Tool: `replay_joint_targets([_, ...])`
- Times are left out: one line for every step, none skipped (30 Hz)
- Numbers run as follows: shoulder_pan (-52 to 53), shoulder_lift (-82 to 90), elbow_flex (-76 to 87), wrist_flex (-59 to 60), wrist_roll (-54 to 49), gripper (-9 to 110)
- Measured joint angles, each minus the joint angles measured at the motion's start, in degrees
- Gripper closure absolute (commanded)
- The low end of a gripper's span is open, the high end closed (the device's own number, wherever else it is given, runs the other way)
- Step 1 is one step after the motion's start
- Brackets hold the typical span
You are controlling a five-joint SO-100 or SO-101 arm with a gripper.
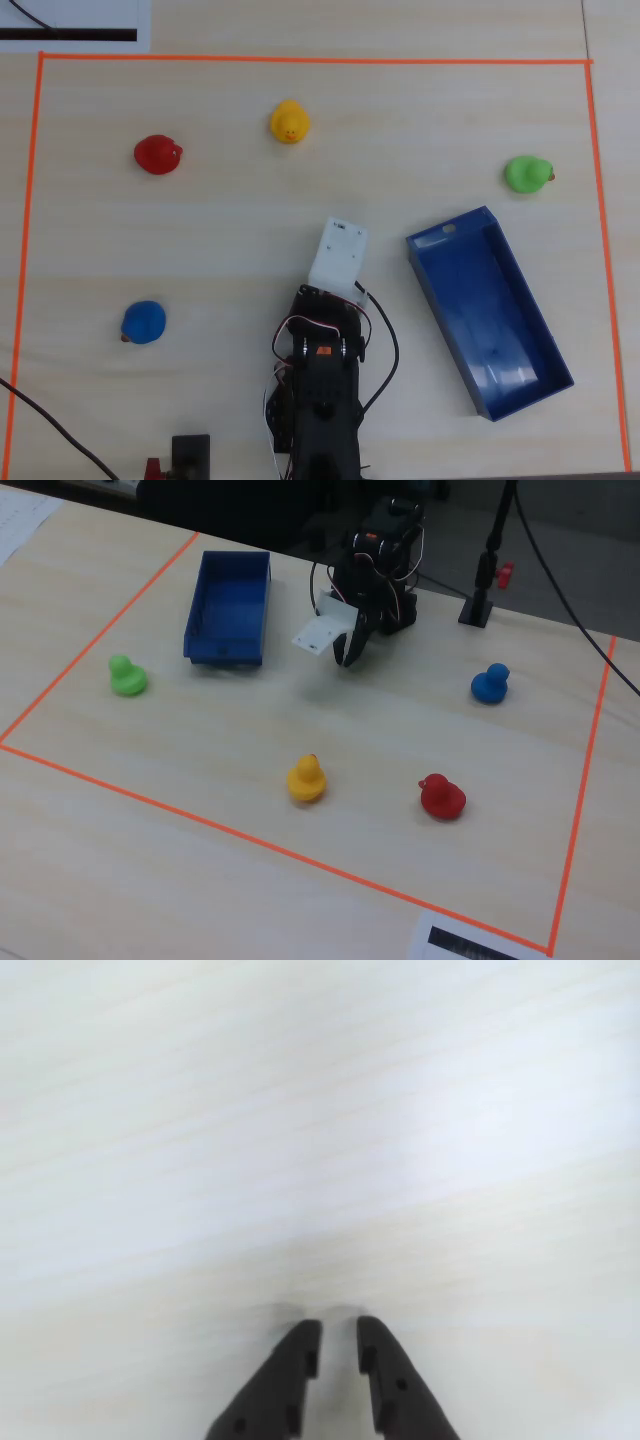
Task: Grasp yellow duck and put it into box.
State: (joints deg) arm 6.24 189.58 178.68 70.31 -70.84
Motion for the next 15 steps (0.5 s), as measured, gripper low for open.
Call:
replay_joint_targets([0.4,0.0,0.0,-1.8,-0.6,96])
replay_joint_targets([1.1,-0.5,-0.1,-4.0,-0.5,96])
replay_joint_targets([1.3,-1.7,-0.4,-6.3,-0.6,96])
replay_joint_targets([1.4,-3.3,-1.1,-8.7,-0.6,95])
replay_joint_targets([1.2,-5.4,-2.2,-10.7,-0.6,94])
replay_joint_targets([0.9,-7.8,-3.8,-13.1,-0.5,94])
replay_joint_targets([0.4,-10.7,-5.8,-15.6,-0.1,92])
replay_joint_targets([-0.1,-13.9,-8.0,-17.9,0.4,91])
replay_joint_targets([-0.5,-17.7,-10.4,-20.8,0.7,89])
replay_joint_targets([-0.7,-20.7,-12.2,-23.1,0.9,87])
replay_joint_targets([-0.8,-23.9,-14.2,-25.7,1.0,82])
replay_joint_targets([-0.8,-27.2,-16.1,-28.3,1.0,78])
replay_joint_targets([-0.8,-30.6,-18.0,-30.9,1.0,74])
replay_joint_targets([-0.8,-34.0,-19.9,-33.5,1.0,71])
replay_joint_targets([-0.8,-37.5,-21.5,-35.9,1.0,69])
